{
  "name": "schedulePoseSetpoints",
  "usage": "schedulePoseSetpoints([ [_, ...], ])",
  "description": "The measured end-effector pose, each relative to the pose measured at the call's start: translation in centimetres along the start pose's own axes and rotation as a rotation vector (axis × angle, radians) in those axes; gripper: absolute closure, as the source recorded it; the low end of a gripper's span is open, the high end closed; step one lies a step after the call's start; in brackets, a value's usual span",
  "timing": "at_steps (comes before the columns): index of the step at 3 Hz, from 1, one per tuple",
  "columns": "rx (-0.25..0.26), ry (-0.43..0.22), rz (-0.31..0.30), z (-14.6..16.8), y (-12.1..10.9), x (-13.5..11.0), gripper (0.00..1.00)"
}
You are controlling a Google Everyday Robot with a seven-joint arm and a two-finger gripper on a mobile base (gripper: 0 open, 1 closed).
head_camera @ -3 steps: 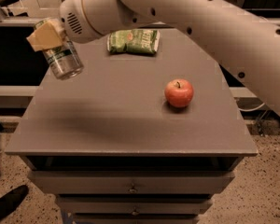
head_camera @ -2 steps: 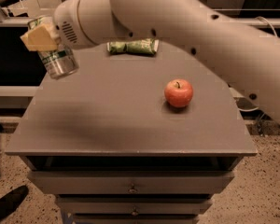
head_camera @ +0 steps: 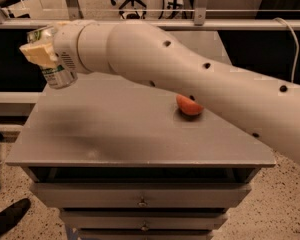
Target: Place 7up can upright
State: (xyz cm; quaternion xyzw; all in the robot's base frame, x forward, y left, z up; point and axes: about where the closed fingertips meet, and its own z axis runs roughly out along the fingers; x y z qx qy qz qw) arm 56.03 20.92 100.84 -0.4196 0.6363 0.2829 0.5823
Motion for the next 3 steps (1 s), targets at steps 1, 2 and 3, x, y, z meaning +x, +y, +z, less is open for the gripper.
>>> schedulePoseSetpoints([
  [1, 0.042, -0.080, -0.021, 0.7, -1.6, 1.3, 1.00],
  [2, 0.067, -0.123, -0.030, 1.0, -2.9, 3.3, 1.00],
  [3, 0.061, -0.145, -0.044, 2.3, -3.2, 5.7, 1.00],
])
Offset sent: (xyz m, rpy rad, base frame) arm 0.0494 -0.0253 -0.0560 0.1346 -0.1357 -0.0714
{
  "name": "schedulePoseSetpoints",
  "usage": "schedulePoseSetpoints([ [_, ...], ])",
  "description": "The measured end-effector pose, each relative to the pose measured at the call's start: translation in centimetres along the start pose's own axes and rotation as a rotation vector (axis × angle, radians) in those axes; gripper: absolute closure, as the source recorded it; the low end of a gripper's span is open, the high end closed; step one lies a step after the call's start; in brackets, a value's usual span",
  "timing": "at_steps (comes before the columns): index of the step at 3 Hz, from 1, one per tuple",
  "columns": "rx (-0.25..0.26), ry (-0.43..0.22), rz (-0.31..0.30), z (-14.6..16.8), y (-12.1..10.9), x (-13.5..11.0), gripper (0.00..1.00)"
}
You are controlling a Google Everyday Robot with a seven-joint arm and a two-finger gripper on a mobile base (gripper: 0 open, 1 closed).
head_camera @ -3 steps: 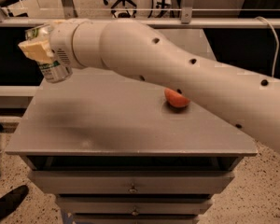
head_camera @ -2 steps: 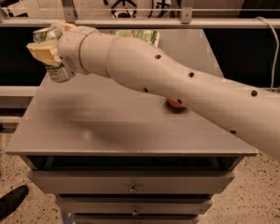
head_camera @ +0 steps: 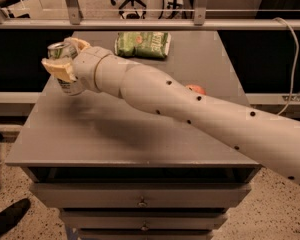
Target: Place 7up can upright
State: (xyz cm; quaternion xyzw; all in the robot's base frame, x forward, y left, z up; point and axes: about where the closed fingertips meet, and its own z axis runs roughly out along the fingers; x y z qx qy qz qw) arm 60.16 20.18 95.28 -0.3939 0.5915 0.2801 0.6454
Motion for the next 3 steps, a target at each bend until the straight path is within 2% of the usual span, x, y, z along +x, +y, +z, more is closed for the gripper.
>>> schedulePoseSetpoints([
  [1, -0.011, -0.008, -0.012, 0.6, 0.4, 1.2, 1.00],
  [2, -0.034, -0.019, -0.029, 0.8, 1.1, 2.5, 0.84],
  [3, -0.043, -0.034, -0.031, 0.4, 2.0, 3.7, 0.61],
])
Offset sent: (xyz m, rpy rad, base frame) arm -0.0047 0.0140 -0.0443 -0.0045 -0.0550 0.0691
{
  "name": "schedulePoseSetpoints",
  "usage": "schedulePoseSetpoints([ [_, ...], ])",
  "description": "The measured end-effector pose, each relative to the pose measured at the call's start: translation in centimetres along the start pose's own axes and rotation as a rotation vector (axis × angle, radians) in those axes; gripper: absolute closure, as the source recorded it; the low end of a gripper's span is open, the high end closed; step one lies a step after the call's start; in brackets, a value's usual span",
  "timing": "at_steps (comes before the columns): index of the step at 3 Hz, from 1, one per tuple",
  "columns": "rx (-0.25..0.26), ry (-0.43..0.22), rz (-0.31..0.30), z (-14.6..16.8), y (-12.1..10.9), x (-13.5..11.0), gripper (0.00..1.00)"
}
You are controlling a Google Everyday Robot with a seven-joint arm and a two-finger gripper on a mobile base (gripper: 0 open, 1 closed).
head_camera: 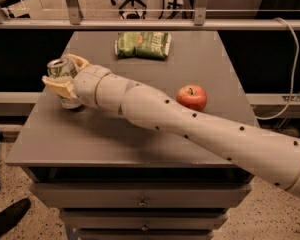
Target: Place 7up can upright
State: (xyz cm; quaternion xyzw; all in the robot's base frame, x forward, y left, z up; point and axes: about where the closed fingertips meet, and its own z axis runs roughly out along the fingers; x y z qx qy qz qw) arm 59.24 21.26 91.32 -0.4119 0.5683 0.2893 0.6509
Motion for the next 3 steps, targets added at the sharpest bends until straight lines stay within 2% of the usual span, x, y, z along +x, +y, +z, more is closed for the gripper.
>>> schedulePoseSetpoints([
  [1, 0.002, -0.015, 0.015, -0.5, 1.1, 1.4, 0.38],
  [2, 0.002, -0.015, 0.015, -0.5, 1.0, 1.1, 0.15],
  [3, -0.004, 0.002, 0.037, -2.2, 1.7, 2.1, 0.00],
])
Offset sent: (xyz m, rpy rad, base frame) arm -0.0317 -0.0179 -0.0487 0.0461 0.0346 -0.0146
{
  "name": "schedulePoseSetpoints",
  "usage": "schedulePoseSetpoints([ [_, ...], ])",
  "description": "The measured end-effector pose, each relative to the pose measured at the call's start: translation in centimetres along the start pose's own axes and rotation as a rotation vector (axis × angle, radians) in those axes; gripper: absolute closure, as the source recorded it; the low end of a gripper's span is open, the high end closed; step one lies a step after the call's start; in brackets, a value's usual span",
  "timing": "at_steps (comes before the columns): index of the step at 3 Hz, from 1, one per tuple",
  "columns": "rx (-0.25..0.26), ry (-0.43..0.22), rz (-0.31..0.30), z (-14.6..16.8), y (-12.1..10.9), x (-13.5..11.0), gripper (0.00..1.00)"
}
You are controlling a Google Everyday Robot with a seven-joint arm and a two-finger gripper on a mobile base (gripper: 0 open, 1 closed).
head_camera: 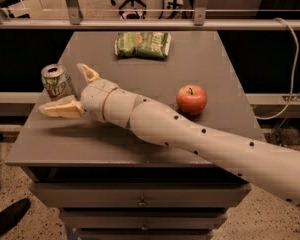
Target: Place 7up can upright
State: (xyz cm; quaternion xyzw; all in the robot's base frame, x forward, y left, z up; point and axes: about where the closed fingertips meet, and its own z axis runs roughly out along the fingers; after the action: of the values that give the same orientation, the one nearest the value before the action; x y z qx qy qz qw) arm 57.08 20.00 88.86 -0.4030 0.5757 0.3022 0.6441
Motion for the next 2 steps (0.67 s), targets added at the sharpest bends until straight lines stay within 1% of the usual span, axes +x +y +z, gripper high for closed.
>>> schedulePoseSetpoints([
  [1, -0.012, 0.035, 0.032, -3.0, 0.2, 0.5, 0.00],
  [2, -0.015, 0.086, 0.040, -6.5, -0.8, -0.1, 0.00],
])
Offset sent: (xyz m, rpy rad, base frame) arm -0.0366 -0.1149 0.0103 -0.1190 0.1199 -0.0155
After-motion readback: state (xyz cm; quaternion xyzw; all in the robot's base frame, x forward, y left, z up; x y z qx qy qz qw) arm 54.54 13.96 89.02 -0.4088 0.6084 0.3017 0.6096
